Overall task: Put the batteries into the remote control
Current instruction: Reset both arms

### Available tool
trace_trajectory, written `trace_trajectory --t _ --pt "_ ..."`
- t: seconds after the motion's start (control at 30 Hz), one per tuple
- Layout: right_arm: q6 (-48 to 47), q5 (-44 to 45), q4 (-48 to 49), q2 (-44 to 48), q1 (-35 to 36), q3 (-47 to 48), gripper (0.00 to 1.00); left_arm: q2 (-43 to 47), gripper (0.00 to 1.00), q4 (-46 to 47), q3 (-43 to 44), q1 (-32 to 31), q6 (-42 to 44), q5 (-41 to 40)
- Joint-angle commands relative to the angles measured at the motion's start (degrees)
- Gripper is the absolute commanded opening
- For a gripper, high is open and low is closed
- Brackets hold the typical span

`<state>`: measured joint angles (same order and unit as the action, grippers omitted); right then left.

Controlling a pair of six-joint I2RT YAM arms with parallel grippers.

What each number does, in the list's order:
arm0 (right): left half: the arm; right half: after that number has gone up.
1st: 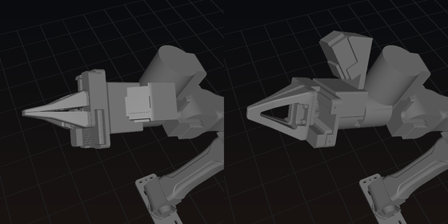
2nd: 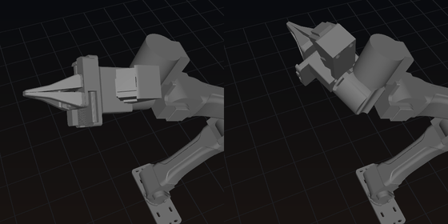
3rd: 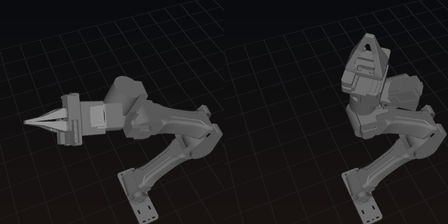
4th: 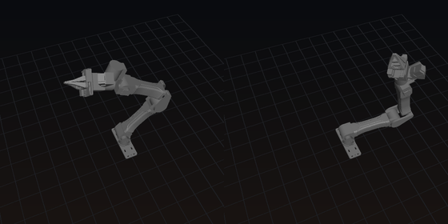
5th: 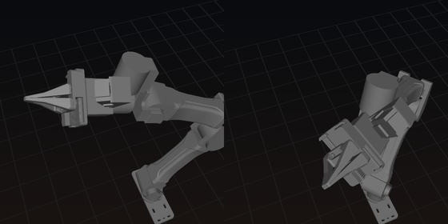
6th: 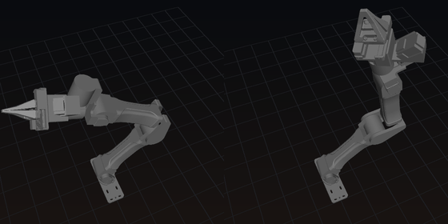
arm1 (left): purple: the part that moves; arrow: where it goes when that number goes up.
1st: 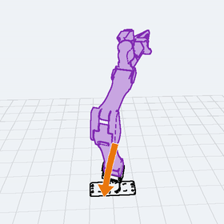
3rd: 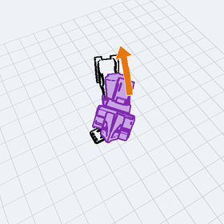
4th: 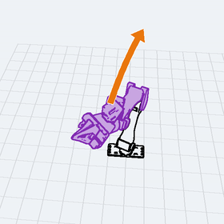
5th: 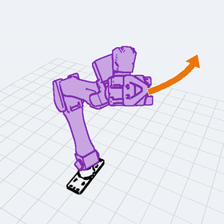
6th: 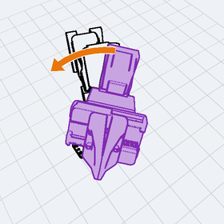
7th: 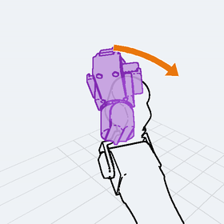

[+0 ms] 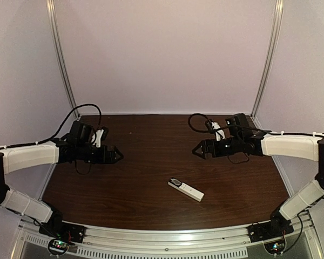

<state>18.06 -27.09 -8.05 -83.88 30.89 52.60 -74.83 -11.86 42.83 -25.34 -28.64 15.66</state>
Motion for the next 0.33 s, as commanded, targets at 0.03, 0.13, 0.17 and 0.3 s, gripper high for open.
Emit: trace_trajectory --t 0.03,0.13,0.17,0.3 --pt "4.2 -0.1 10.9 3.3 -0.7 -6.6 1.0 1.2 0.97 7.4 -4.6 -1.5 -2.2 -2.1" --pt "4.7 -0.3 13.0 4.1 -0.8 -8.5 1.0 -0.1 0.97 8.6 -5.0 -2.0 -2.4 -2.3" --pt "4.6 -0.3 13.0 4.2 -0.8 -8.7 1.0 -0.3 0.97 8.8 -5.0 -2.3 -2.4 -2.6" --pt "3.8 0.1 11.7 4.7 -0.9 -8.0 1.0 -1.3 0.97 8.9 -3.7 -2.9 -2.7 -2.9"
